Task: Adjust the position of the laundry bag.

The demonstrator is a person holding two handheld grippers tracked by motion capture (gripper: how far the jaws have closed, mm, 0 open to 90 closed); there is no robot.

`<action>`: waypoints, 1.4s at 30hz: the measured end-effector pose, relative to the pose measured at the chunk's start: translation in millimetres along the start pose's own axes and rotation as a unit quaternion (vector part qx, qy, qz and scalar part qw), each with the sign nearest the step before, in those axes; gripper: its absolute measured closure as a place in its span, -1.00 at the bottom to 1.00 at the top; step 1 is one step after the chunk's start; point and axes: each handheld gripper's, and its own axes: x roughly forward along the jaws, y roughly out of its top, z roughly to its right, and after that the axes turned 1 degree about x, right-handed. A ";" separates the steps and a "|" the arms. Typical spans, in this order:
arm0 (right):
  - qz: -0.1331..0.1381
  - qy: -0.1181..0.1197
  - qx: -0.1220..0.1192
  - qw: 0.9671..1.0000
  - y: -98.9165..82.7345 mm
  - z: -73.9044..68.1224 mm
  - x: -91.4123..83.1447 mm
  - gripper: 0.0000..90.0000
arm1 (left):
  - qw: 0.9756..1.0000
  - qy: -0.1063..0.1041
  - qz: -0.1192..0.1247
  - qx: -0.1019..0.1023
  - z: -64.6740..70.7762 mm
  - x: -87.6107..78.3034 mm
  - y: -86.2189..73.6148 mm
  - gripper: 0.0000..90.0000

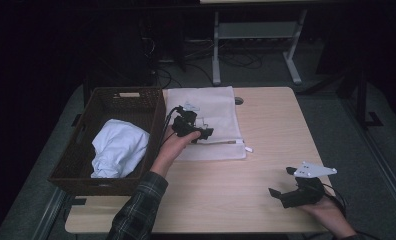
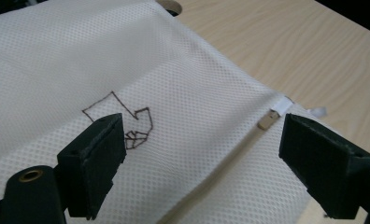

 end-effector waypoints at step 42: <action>0.002 0.004 -0.004 1.000 -0.9 -0.5 0.0 -1.00 | 0.997 0.031 -0.057 -0.048 -68.1 53.0 17.6 0.67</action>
